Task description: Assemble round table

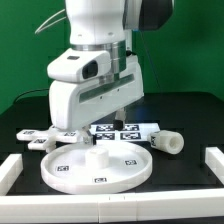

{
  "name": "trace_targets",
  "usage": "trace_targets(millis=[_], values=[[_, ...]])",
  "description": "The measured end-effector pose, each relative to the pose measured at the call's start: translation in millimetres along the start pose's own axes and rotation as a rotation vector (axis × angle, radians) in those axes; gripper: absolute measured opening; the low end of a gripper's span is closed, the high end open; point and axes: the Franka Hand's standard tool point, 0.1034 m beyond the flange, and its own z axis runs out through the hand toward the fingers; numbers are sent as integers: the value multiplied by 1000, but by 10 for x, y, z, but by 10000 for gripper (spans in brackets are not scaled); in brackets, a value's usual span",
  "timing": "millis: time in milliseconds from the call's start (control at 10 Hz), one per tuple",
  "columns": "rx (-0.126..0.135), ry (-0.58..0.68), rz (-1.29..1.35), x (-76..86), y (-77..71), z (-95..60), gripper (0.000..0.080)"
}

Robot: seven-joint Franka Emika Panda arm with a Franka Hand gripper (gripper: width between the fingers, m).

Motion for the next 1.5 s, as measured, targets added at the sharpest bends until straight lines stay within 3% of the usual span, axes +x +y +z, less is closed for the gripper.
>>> trace_targets(millis=[800, 1100, 1200, 1300, 1500], values=[[29, -6, -9, -87, 172, 341, 649], [31, -6, -6, -106, 194, 362, 649], [31, -6, -6, -105, 192, 362, 559], [31, -6, -7, -104, 192, 361, 417], [30, -5, -7, -102, 195, 358, 410]])
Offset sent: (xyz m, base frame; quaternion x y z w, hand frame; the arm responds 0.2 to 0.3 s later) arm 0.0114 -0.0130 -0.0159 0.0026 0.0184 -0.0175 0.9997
